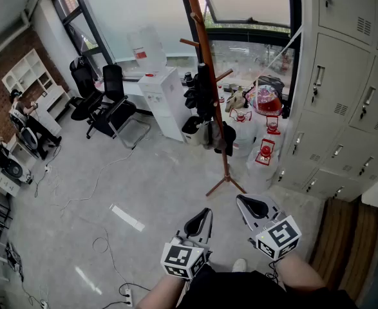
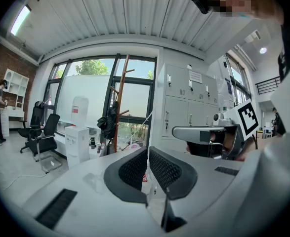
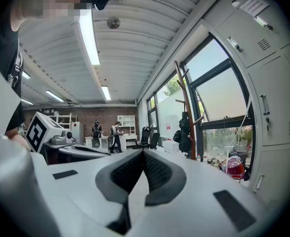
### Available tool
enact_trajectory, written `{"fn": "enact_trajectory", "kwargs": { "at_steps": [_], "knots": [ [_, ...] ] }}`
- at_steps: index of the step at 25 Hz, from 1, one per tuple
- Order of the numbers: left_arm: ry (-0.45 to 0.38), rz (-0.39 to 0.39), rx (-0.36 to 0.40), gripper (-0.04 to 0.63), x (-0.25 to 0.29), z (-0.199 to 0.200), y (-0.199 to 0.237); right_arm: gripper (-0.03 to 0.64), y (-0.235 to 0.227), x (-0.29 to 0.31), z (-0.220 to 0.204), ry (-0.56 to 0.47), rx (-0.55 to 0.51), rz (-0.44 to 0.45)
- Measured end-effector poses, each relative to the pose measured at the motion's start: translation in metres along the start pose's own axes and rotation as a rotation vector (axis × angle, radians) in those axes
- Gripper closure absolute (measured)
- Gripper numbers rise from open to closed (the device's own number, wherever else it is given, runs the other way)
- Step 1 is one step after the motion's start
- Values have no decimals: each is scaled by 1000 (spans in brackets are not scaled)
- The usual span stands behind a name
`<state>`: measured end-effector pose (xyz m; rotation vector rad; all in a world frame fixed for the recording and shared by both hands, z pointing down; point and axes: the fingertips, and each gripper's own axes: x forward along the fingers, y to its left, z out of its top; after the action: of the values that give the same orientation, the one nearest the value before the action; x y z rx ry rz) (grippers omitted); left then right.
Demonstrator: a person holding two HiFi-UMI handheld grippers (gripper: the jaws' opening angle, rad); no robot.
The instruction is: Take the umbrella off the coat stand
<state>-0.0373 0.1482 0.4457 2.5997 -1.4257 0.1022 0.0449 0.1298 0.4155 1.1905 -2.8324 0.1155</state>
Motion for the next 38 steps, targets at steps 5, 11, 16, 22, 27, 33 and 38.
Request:
{"fn": "enact_trajectory", "kwargs": {
  "at_steps": [5, 11, 16, 22, 27, 33, 38],
  "knots": [
    [0, -5, -1, 568, 2, 0, 3, 563, -1, 4, -1, 2, -2, -1],
    [7, -11, 5, 568, 4, -1, 10, 563, -2, 10, -1, 6, 4, -7],
    [10, -14, 9, 568, 7, 3, 21, 563, -3, 20, 4, -6, 1, -16],
    [7, -25, 12, 568, 13, 8, 42, 563, -4, 39, 6, -3, 1, -32],
    [7, -37, 10, 568, 17, 11, 66, 563, -4, 64, 6, 6, 5, -45],
    [9, -46, -3, 568, 21, 12, 101, 563, 0, 97, 7, 17, -2, -54],
    [7, -61, -22, 568, 27, 15, 132, 563, 3, 128, 8, 28, -7, -71]
  ]
}}
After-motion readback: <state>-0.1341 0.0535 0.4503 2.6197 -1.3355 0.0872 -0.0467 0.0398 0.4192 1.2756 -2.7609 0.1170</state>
